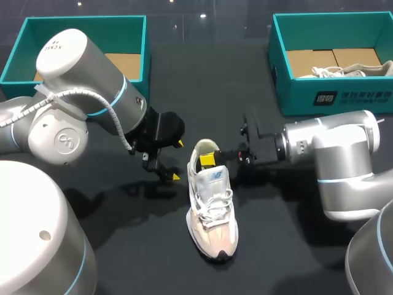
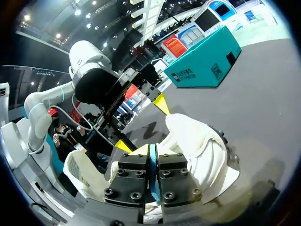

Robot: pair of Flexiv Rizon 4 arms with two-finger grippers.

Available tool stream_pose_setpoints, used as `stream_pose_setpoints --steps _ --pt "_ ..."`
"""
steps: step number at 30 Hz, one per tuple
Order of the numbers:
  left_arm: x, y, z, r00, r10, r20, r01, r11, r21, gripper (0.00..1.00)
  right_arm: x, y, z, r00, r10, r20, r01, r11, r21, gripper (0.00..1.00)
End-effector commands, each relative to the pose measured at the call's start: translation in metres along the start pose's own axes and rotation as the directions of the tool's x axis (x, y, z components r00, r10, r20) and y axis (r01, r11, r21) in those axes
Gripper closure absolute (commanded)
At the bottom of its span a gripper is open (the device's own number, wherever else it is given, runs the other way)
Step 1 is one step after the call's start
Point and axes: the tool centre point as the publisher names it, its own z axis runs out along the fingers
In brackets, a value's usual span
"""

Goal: Take the shoe out of the shoebox, open the shoe tongue, remove and reinsert the insole, then place the shoe into the shoebox

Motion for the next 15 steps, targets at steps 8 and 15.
stream_pose_setpoints --steps 8,15 --pt "0.001 0.001 0.000 1.000 0.001 0.002 -0.001 1.000 0.000 0.00 0.015 -0.009 0.001 0.999 -0.029 0.032 0.029 1.000 -0.002 0.79" --pt "0.003 0.002 -0.001 1.000 0.015 0.002 -0.015 1.000 0.001 0.00 0.022 0.003 0.002 0.995 -0.086 0.053 0.084 0.996 0.041 0.48"
